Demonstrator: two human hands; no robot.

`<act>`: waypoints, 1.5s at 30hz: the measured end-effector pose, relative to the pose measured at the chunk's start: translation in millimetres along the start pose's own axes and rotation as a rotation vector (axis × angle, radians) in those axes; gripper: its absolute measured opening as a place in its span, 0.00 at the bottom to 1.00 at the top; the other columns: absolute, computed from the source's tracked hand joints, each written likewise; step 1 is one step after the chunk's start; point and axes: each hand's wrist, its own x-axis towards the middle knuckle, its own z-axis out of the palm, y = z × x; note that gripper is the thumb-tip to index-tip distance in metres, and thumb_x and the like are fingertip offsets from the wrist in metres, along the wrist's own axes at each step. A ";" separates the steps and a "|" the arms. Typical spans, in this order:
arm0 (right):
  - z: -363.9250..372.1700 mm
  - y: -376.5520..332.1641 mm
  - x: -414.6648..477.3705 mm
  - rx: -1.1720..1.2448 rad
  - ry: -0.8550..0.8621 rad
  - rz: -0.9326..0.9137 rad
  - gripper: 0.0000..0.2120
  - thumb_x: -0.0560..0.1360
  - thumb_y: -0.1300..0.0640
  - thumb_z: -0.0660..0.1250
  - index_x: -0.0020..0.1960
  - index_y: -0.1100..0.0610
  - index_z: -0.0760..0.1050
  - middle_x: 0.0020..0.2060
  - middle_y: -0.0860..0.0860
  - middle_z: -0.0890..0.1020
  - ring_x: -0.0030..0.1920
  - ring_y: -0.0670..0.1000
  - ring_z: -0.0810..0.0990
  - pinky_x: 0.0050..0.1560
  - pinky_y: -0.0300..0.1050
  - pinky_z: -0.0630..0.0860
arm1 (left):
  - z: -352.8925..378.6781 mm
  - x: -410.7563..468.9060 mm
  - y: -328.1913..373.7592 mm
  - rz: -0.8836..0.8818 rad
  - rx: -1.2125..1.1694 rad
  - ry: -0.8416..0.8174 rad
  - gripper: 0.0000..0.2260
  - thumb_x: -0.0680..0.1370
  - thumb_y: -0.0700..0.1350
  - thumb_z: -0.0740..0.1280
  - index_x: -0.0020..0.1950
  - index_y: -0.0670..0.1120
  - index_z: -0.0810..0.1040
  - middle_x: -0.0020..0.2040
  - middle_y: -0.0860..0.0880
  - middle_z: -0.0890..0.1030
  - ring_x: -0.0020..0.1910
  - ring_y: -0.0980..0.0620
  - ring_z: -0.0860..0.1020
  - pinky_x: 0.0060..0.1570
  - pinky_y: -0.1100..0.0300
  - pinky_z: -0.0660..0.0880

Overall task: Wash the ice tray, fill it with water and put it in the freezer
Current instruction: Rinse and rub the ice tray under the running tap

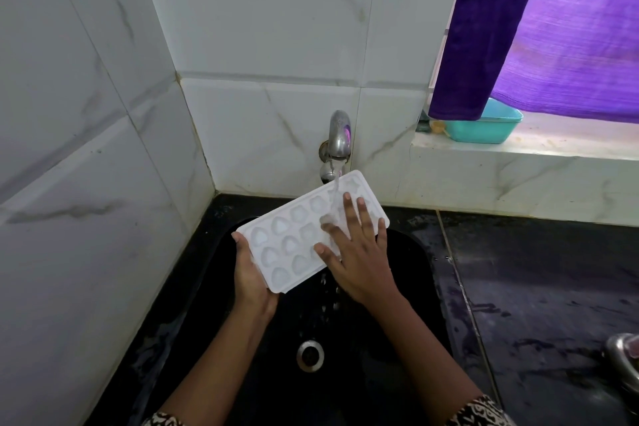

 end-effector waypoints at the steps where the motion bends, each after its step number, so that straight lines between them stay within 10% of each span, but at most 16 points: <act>1: -4.4 3.6 0.0 0.044 -0.007 0.012 0.32 0.75 0.31 0.40 0.68 0.44 0.69 0.75 0.45 0.37 0.74 0.47 0.31 0.71 0.58 0.34 | -0.5 -0.4 -0.2 0.009 0.004 0.000 0.34 0.72 0.72 0.53 0.64 0.49 0.76 0.59 0.43 0.82 0.56 0.43 0.82 0.45 0.51 0.81; 15: -4.8 15.0 -18.2 0.132 0.138 -0.025 0.16 0.76 0.41 0.61 0.55 0.50 0.78 0.76 0.50 0.51 0.76 0.52 0.43 0.72 0.62 0.49 | -4.5 2.3 -1.6 0.030 0.006 0.003 0.34 0.76 0.71 0.49 0.69 0.49 0.73 0.63 0.43 0.80 0.60 0.42 0.80 0.54 0.46 0.77; 45: 21.4 2.4 -19.2 -0.053 0.113 -0.061 0.26 0.77 0.34 0.49 0.61 0.48 0.74 0.77 0.49 0.49 0.77 0.50 0.42 0.72 0.58 0.43 | -15.9 5.5 -2.0 -0.002 0.001 0.035 0.35 0.76 0.71 0.48 0.70 0.49 0.72 0.62 0.43 0.81 0.60 0.41 0.80 0.51 0.47 0.78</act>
